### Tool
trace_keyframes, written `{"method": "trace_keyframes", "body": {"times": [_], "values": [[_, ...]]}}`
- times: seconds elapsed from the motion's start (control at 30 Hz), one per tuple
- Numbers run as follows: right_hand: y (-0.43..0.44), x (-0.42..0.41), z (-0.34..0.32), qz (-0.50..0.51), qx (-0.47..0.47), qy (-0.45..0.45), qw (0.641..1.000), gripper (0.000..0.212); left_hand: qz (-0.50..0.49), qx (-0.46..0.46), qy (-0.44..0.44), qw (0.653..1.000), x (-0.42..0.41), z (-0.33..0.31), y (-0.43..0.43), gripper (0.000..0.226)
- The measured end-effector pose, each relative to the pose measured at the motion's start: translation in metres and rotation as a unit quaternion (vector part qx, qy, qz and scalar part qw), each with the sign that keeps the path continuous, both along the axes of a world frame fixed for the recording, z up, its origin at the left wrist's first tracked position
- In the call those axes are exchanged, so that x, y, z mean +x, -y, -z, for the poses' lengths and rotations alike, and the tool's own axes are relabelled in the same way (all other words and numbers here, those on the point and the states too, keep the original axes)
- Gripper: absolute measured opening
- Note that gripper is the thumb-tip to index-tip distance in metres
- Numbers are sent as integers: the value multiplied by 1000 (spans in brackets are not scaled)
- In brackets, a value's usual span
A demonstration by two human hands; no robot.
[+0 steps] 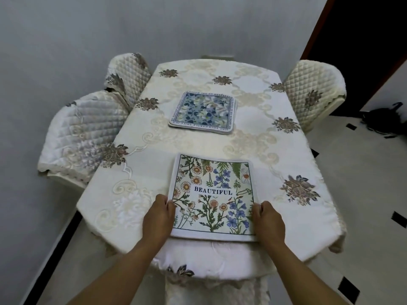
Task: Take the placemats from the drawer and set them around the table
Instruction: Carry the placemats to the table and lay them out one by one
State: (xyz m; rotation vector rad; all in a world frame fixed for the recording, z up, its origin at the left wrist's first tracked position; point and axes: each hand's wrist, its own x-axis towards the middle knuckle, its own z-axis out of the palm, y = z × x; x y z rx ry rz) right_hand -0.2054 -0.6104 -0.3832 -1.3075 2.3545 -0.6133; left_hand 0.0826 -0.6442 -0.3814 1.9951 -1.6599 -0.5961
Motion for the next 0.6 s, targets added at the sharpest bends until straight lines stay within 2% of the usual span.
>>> {"method": "trace_keyframes", "body": {"times": [0.1, 0.23, 0.3, 0.37, 0.47, 0.53, 0.6], "values": [[-2, 2, 21, -5, -14, -98, 995, 33, 5, -37, 81, 996, -5, 20, -2, 18], [-1, 4, 36, 37, -67, -118, 990, 20, 10, -78, 146, 986, -3, 40, 2, 12], [-1, 1, 36, 11, -93, -152, 984, 11, 2, -86, 163, 983, -1, 40, 1, 19], [-2, 12, 30, -49, -116, -164, 978, 18, 22, -103, 137, 985, -10, 35, -7, 32], [-2, 55, 23, -201, -131, -134, 962, 35, 98, -102, 120, 983, -40, 29, -22, 43], [-3, 84, 28, -284, -92, -128, 946, 46, 137, -76, 142, 977, -59, 32, -28, 46], [-4, 95, 34, -322, -51, -124, 937, 53, 161, -50, 167, 971, -66, 39, -31, 49]]}}
